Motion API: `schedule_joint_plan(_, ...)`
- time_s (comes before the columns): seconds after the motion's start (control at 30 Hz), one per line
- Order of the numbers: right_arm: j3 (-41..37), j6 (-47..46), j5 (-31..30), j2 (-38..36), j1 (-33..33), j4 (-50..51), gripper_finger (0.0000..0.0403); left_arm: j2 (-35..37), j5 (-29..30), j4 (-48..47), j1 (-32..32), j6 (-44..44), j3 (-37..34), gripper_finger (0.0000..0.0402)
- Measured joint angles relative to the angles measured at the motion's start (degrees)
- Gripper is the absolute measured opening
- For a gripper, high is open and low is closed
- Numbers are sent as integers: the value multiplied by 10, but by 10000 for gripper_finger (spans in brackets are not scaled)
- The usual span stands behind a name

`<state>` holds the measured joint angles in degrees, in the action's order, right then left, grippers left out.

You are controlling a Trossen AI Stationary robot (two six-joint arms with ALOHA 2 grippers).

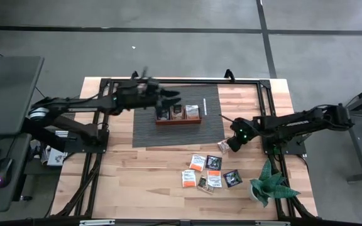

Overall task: Pick & Place Tea
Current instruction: Put the brown tea bag into the middle section of the wooden organizer

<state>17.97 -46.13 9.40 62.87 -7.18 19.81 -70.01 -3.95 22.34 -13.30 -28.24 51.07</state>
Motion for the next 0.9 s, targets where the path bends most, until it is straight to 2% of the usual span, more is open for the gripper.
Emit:
schedule_joint_plan(0.1, 54, 50, -9, 3, 0, 91, 0, 70, 35, 3, -5, -23, -75, 197)
schedule_joint_plan(0.33, 201, 129, -52, 2, 0, 233, 0, 208, 122, 14, -6, -51, -194, 197)
schedule_joint_plan(0.53, 346, 190, -106, 19, 0, 318, 0, 310, 136, 11, -6, -55, -262, 197)
schedule_joint_plan(0.7, 491, 261, -152, 91, -13, 386, 0, 371, 136, 12, -6, -77, -307, 197)
schedule_joint_plan(0.9, 662, 372, -226, 230, -28, 421, 0, 428, 135, 11, -6, -96, -348, 197)
